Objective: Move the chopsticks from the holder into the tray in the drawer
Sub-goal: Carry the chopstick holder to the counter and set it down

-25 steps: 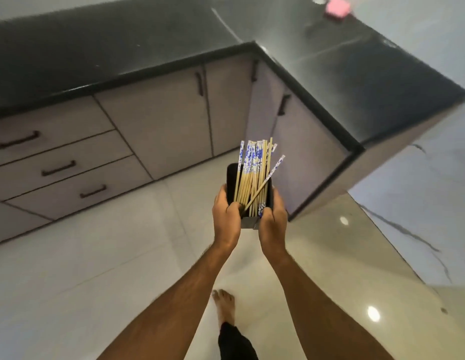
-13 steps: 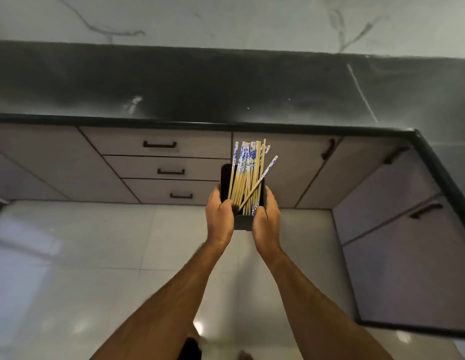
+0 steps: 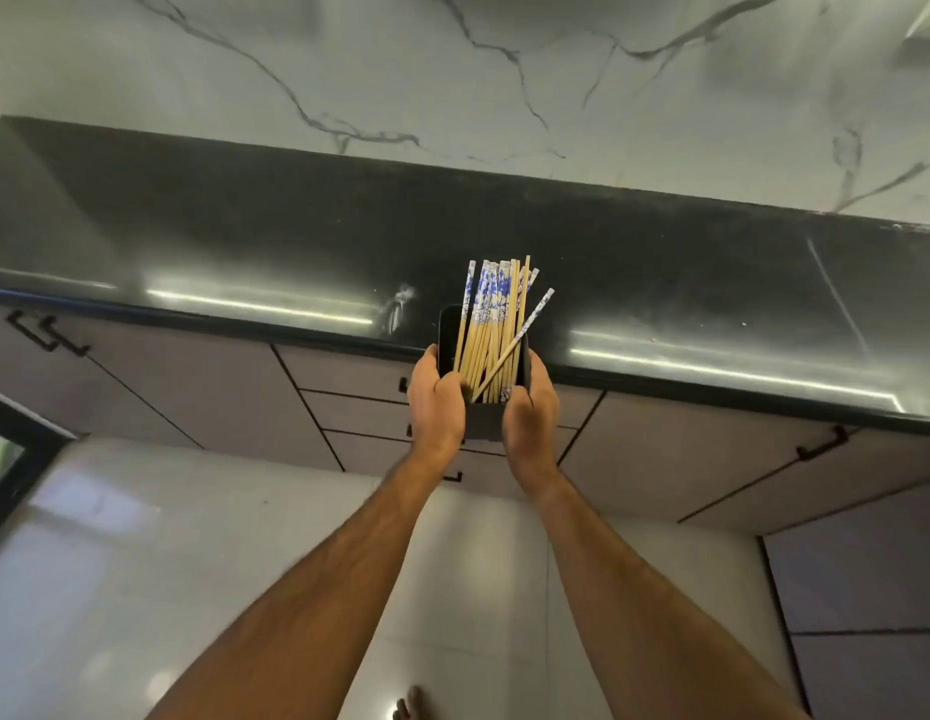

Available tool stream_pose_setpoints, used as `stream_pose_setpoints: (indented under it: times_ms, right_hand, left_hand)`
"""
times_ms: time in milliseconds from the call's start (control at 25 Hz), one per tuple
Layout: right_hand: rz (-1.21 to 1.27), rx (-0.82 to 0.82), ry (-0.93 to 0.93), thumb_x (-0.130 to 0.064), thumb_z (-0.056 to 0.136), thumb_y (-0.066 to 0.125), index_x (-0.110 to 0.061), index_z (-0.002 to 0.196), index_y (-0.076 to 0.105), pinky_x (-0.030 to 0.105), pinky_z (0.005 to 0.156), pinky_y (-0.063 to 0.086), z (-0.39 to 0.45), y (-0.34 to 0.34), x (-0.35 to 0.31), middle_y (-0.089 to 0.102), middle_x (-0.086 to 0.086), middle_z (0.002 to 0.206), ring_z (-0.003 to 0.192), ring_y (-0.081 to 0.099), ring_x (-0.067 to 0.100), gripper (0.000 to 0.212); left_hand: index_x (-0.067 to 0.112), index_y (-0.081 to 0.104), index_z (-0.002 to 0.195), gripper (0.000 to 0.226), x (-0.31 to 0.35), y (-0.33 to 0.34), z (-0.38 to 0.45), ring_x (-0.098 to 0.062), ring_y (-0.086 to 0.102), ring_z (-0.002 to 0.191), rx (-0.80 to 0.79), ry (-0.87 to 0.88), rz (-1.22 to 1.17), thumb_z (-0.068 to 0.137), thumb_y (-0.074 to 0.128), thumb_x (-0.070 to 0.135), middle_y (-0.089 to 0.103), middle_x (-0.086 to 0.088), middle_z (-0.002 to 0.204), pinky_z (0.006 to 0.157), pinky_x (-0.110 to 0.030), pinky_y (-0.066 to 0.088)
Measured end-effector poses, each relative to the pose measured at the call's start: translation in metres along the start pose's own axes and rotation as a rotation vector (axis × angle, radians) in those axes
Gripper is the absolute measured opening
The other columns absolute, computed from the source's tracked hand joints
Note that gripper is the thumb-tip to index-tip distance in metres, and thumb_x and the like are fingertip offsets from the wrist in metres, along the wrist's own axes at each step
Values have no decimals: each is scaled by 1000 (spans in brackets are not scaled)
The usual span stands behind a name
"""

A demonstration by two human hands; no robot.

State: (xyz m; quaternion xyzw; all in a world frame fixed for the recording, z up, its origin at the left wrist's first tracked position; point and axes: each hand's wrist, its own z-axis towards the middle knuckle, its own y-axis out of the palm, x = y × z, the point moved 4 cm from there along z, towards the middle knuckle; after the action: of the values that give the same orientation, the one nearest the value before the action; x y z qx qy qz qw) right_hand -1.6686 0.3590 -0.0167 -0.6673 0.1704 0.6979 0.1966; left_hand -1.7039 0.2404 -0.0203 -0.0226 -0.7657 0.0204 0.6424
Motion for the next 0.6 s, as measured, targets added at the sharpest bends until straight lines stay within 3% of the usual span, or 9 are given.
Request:
stream_pose_setpoints:
  times_ms: [80,200,280,400,600]
  right_hand:
    - [-4,-2,4,6,92,37,-19,122,66,18,85,57,28,28,-5,71,-3,112,106,67,6,49]
    - [-11,-21,13,6,87,37,-19,123,66,28,92,58,70,61,-3,72,-2,114,109,67,9,53]
    - [-21,-28,35,6,87,38,-20,128,64,30,96,58,101,80,4,71,-2,116,112,66,8,55]
    - [-37,-40,37,5,88,38,-21,128,64,33,97,58,141,102,11,70,-3,118,113,65,8,54]
    - [-79,-33,41,3,93,38,-22,125,65,26,92,58,204,127,16,70,-4,115,110,66,6,49]
  left_hand:
    - [20,61,121,38,12,-10,35,-19,67,103,0,-3,-18,85,47,16,70,-4,110,88,-41,59]
    - [20,62,112,32,25,-19,87,-18,68,100,0,-20,-47,88,47,5,71,-5,106,91,-39,57]
    - [18,61,117,34,28,-21,126,-18,66,104,-2,-48,-24,87,48,11,70,-4,108,96,-42,55]
    - [17,54,137,58,25,-21,175,-20,61,116,27,-97,6,80,49,26,67,-3,120,105,-49,49]
    - [16,55,135,53,35,-10,241,-18,63,112,43,-106,-16,83,48,24,68,-2,117,103,-48,50]
